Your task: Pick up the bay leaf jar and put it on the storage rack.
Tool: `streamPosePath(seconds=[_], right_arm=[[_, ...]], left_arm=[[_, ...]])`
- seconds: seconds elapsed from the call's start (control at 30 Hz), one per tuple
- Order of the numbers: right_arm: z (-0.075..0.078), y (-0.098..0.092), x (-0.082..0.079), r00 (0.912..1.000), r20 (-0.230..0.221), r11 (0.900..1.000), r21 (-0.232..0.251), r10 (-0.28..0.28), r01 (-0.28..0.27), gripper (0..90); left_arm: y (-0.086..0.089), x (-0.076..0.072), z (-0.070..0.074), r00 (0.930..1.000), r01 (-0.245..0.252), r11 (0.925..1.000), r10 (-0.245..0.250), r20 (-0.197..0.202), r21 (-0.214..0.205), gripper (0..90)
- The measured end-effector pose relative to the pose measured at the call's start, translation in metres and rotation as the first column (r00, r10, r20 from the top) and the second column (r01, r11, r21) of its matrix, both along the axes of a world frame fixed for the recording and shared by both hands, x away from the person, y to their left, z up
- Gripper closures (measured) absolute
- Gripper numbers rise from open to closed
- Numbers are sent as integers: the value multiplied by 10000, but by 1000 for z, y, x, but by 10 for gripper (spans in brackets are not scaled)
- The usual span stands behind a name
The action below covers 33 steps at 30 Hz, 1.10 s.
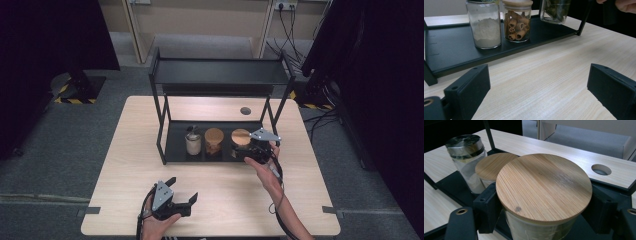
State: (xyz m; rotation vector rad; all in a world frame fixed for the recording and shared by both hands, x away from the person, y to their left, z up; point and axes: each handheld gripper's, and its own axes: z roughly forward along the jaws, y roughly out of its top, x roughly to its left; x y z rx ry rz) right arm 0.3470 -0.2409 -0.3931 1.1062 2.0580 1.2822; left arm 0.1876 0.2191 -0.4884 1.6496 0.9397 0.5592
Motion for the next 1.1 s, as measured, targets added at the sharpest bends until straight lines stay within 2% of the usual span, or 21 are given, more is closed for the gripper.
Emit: streamPosePath(seconds=[0.17,0.4,0.47,1.1], right_arm=[[-1,2,7,9999,-127,9999,32,-100,100,254],[-10,5,15,9992,-254,9995,-91,-311,309,254],[-12,9,17,9988,-200,9984,-356,-454,447,254],[-27,15,28,9976,-349,9981,-134,-598,593,254]], left_arm=[[0,0,0,10000,1,10000,-1,-8,3,37],[0,0,0,10000,-3,10000,3,-20,5,37],[0,1,0,10000,7,10000,-7,-25,6,37],[1,1,0,10000,9,10000,-9,-21,-6,37]])
